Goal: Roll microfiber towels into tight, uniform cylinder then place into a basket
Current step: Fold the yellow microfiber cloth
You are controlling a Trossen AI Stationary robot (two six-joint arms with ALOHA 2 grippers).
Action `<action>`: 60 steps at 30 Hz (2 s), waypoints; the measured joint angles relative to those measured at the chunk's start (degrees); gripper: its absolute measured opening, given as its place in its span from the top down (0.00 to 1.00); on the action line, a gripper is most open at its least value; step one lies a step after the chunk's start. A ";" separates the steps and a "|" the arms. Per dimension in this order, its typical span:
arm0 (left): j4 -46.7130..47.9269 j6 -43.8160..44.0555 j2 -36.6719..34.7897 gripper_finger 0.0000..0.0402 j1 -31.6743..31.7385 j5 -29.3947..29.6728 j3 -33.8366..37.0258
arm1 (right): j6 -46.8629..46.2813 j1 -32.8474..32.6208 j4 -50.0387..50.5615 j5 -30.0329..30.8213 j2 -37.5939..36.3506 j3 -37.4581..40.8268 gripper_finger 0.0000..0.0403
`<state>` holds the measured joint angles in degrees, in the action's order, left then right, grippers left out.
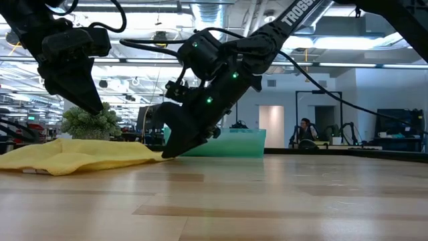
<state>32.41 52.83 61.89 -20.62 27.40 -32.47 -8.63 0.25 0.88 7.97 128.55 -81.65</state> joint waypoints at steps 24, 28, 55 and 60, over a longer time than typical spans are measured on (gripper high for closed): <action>-0.20 0.23 0.00 0.64 0.00 0.27 0.00 | -5.38 -13.12 18.22 -0.24 -2.81 -0.04 0.73; -0.23 0.22 0.02 0.64 0.00 1.25 0.00 | -5.47 -16.40 18.54 -0.38 -3.27 0.01 0.73; -22.39 -17.10 13.36 0.64 5.01 0.46 -0.04 | -9.59 -24.12 35.34 8.63 -13.92 0.20 0.73; -24.22 -21.20 17.08 0.64 8.70 -7.54 -0.04 | -12.78 -25.60 41.61 10.29 -13.84 0.37 0.73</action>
<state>8.18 31.63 78.97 -11.92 19.86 -32.51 -21.41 -25.35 42.49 18.26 114.72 -81.27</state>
